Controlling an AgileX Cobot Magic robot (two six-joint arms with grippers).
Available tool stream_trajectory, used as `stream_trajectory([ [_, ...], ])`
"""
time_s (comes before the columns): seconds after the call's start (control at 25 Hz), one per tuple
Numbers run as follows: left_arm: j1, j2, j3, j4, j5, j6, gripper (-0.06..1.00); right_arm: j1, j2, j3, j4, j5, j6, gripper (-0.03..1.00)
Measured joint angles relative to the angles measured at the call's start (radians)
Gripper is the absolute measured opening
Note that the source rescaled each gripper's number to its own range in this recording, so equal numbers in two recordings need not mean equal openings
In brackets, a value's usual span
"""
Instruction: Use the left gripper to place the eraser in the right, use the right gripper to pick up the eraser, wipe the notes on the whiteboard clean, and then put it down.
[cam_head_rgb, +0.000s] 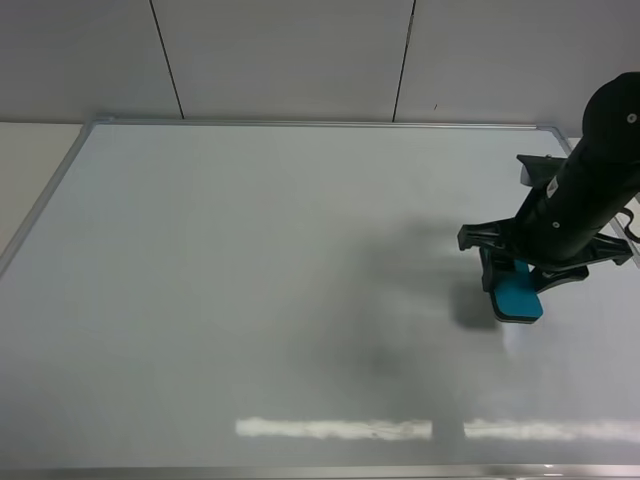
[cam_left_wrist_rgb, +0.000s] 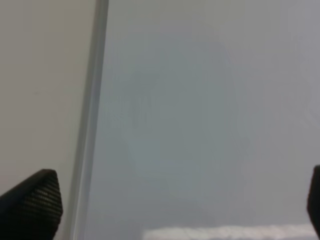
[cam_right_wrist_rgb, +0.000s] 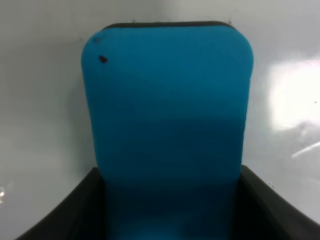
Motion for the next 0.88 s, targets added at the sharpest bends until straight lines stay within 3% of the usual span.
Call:
stream_trajectory([
  [0.08,0.000,0.000,0.000,0.000,0.000,0.000,1.00,0.011,0.004,0.000,0.015,-0.006,-0.009,0.02],
  [0.16,0.000,0.000,0.000,0.000,0.000,0.000,1.00,0.019,0.017,0.000,0.034,-0.007,-0.010,0.13],
  [0.36,0.000,0.000,0.000,0.000,0.000,0.000,1.00,0.019,0.049,0.000,0.069,-0.038,-0.017,0.73],
  [0.44,0.000,0.000,0.000,0.000,0.000,0.000,1.00,0.019,0.051,0.000,0.075,-0.059,-0.017,0.85],
  [0.56,0.000,0.000,0.000,0.000,0.000,0.000,1.00,0.025,0.051,0.000,0.078,-0.080,-0.017,0.91],
  [0.88,0.000,0.000,0.000,0.000,0.000,0.000,1.00,0.033,-0.094,0.000,0.082,-0.153,-0.017,0.92],
])
